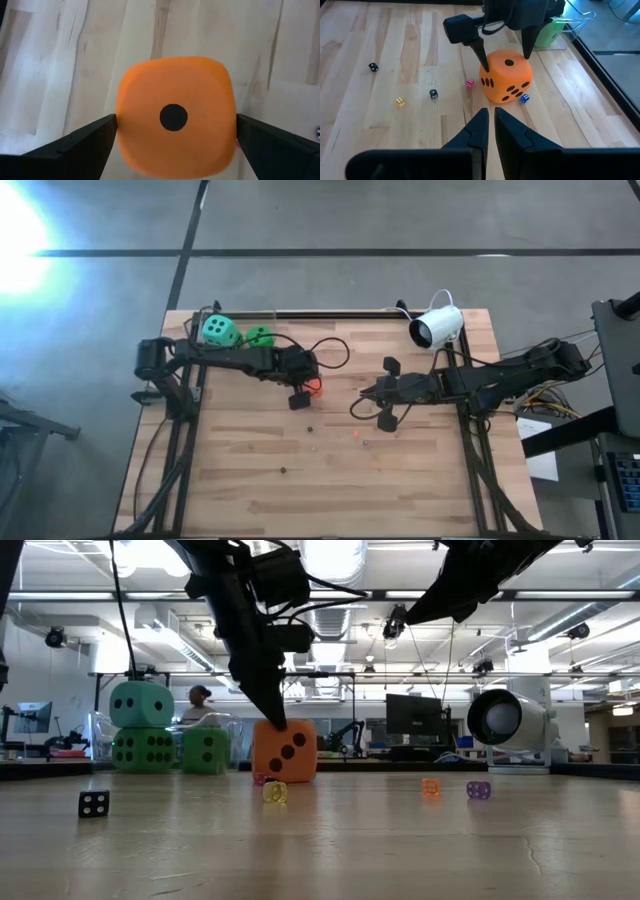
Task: Pick & Place Dice
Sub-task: Put the large orange die into the transparent bin
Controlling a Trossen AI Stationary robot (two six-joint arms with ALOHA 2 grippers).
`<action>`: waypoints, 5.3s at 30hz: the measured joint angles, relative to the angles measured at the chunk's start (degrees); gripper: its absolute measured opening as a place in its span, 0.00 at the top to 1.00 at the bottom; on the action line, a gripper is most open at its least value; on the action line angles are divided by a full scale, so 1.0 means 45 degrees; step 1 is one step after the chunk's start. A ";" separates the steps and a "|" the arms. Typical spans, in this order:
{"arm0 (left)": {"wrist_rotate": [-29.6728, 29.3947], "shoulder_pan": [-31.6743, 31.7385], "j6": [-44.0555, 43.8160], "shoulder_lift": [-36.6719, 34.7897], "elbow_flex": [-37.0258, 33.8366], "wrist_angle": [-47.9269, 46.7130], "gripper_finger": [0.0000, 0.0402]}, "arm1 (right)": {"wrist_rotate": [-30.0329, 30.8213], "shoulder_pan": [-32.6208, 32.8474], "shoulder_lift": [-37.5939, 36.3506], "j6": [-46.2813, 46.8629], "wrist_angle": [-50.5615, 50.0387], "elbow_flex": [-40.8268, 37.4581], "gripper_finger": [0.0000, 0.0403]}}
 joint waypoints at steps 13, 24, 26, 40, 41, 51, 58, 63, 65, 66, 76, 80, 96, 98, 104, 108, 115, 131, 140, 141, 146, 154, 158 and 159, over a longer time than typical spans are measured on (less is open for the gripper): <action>-0.0072 0.0019 -0.0090 0.0387 0.0033 0.0140 0.01 | -0.0001 -0.0001 0.0000 0.0038 -0.0014 -0.0005 0.93; 0.0291 -0.0024 -0.0090 -0.0089 0.0092 -0.0011 0.01 | -0.0001 -0.0001 0.0000 0.0014 -0.0014 -0.0005 0.93; 0.0282 -0.0016 -0.0090 -0.0104 0.0102 -0.0015 0.01 | 0.0002 0.0001 0.0000 0.0026 -0.0014 -0.0005 0.93; 0.0097 0.0049 -0.0331 0.0018 -0.0019 0.0186 0.01 | -0.0001 -0.0001 0.0000 0.0043 -0.0009 -0.0005 0.93; 0.0098 0.0049 -0.0333 0.0018 -0.0019 0.0189 0.01 | -0.0001 0.0000 0.0000 0.0043 -0.0008 -0.0005 0.93; 0.0966 0.0102 -0.0548 -0.0020 -0.0317 0.0522 0.01 | -0.0001 -0.0001 0.0000 0.0043 -0.0004 -0.0015 0.93; 0.1126 0.0068 -0.0279 -0.0045 -0.0483 0.0563 0.01 | -0.0001 -0.0001 0.0000 0.0035 -0.0004 -0.0015 0.93; 0.1245 0.0068 -0.0291 -0.0045 -0.0495 0.0522 0.01 | -0.0001 -0.0001 0.0000 0.0009 -0.0004 -0.0015 0.93; 0.1331 0.0068 -0.0294 -0.0045 -0.0562 0.0582 0.01 | -0.0001 -0.0001 0.0000 0.0009 -0.0004 -0.0015 0.93; 0.1403 0.0068 -0.0294 -0.0045 -0.0606 0.0630 0.01 | -0.0001 0.0000 0.0000 0.0031 -0.0004 -0.0015 0.93; 0.1598 -0.0325 -0.0415 -0.0021 -0.0539 0.0558 0.01 | -0.0001 0.0004 0.0000 -0.0001 0.0000 -0.0015 0.93; 0.1681 -0.0600 -0.0381 -0.0061 -0.0544 0.0556 0.01 | -0.0001 -0.0001 0.0000 -0.0002 -0.0004 -0.0015 0.93; 0.1724 -0.0855 -0.0437 -0.0887 -0.0649 0.0650 0.01 | -0.0001 -0.0001 0.0000 -0.0001 0.0005 -0.0015 0.93; 0.1692 -0.0850 -0.0473 -0.0789 -0.0665 0.0757 0.01 | -0.0001 0.0003 0.0000 -0.0001 0.0005 -0.0015 0.93; 0.1666 -0.0845 -0.0765 -0.0395 -0.0651 0.1082 0.01 | -0.0001 0.0002 0.0000 -0.0001 0.0005 -0.0015 0.93; 0.1622 -0.0840 -0.0770 -0.0390 -0.0651 0.1065 0.01 | -0.0001 0.0003 0.0000 -0.0001 0.0001 -0.0015 0.93; 0.1604 -0.0835 -0.0913 -0.0380 -0.0617 0.0999 0.01 | -0.0001 0.0004 0.0000 -0.0001 0.0001 -0.0015 0.93; 0.1627 -0.0826 -0.1440 -0.0346 -0.0860 0.1117 0.01 | -0.0001 -0.0001 0.0000 -0.0005 0.0001 -0.0015 0.93; 0.1671 -0.0826 -0.1775 -0.0380 -0.1433 0.1752 0.01 | -0.0001 0.0004 0.0000 -0.0007 -0.0004 -0.0015 0.93; 0.1671 -0.0826 -0.1775 -0.0357 -0.1438 0.1758 0.01 | -0.0001 0.0003 0.0000 -0.0010 -0.0004 -0.0015 0.93; 0.1668 -0.0850 -0.2040 -0.0328 -0.1447 0.1774 0.01 | -0.0001 -0.0001 0.0000 0.0004 -0.0004 -0.0015 0.93; 0.1581 -0.1015 -0.2105 -0.0305 -0.1457 0.1787 0.01 | -0.0001 -0.0001 0.0000 -0.0005 -0.0004 -0.0015 0.93; 0.1522 -0.1147 -0.2083 -0.0283 -0.1457 0.1792 0.03 | -0.0001 0.0004 0.0000 -0.0005 -0.0004 -0.0015 0.93; 0.1490 -0.1174 -0.2057 -0.0265 -0.1457 0.1796 0.04 | -0.0001 -0.0001 0.0000 -0.0005 -0.0003 -0.0015 0.93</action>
